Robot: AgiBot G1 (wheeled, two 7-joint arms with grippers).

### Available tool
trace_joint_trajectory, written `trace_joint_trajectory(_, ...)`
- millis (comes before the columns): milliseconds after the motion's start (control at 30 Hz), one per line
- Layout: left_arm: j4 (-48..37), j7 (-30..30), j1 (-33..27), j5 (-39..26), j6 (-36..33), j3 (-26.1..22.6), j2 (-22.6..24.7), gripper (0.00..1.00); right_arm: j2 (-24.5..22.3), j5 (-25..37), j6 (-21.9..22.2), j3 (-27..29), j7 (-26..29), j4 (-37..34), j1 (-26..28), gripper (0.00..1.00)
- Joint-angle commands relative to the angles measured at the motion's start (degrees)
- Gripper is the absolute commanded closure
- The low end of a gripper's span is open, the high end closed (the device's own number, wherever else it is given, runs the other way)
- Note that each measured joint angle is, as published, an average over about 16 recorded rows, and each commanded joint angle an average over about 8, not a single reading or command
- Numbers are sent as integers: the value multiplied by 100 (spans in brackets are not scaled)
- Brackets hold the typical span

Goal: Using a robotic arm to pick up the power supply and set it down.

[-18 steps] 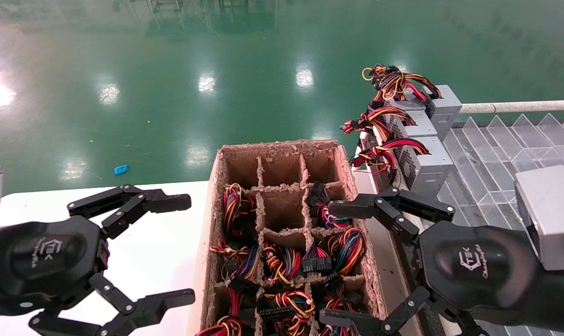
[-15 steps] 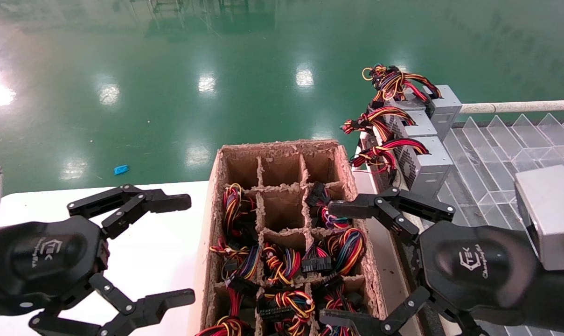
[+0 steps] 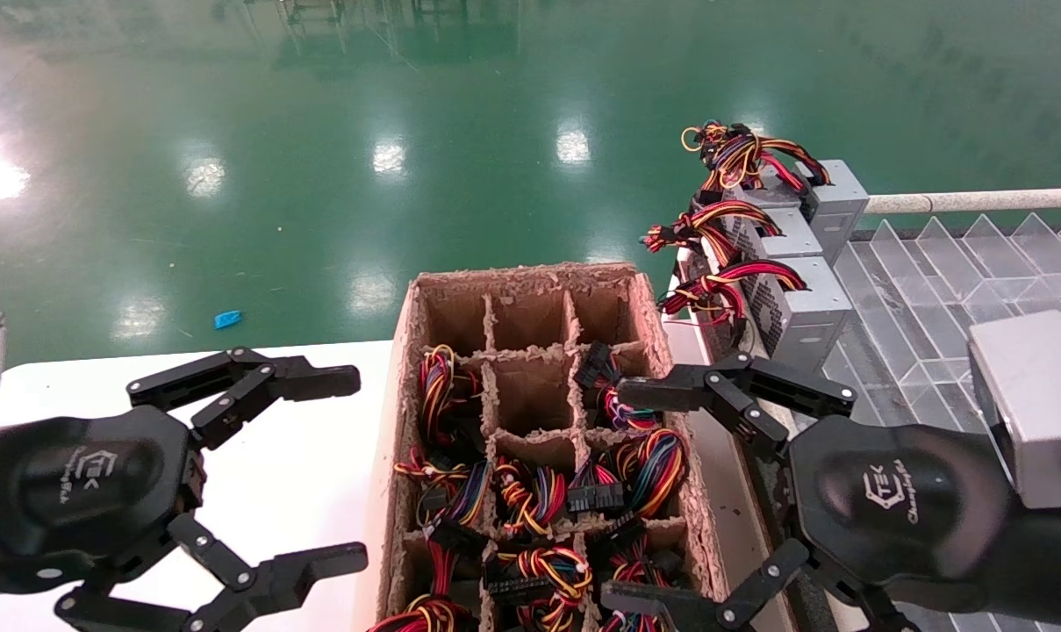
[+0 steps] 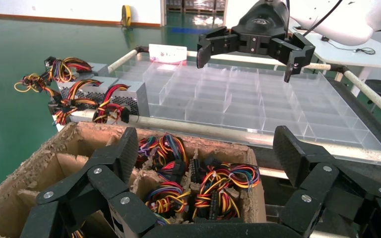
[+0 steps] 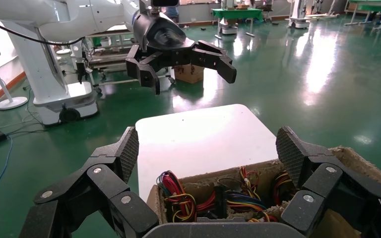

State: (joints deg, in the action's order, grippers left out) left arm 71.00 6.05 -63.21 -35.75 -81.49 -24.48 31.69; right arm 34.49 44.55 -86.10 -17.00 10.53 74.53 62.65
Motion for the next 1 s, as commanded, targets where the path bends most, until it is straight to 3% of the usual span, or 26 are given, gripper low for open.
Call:
trace_joint_trajectory(33,0,0,0,0,0,0,0,100,-9,-20,7,12,-4,8,-19,0)
trace_joint_trajectory(267,0,0,0,0,0,0,0,100,-45,1208,-280,-602,-22,294,670,0)
trace_joint_trajectory(433,0,0,0,0,0,0,0,100,98,1641,-393,-1222,-17,308,1194,2)
trace_joint_trajectory(500,0,0,0,0,0,0,0,100,128,1723,-387,-1451,-33,308,1350,17)
trace_joint_trajectory(667,0,0,0,0,0,0,0,100,153,1946,-343,-1924,-56,302,1636,80)
trace_joint_trajectory(733,0,0,0,0,0,0,0,100,163,2044,-322,-2085,-52,299,1719,96)
trace_joint_trajectory(767,0,0,0,0,0,0,0,100,172,2082,-310,-2156,-48,297,1754,100)
trace_joint_trajectory(1000,0,0,0,0,0,0,0,100,273,2250,-187,-2482,-12,292,1914,100)
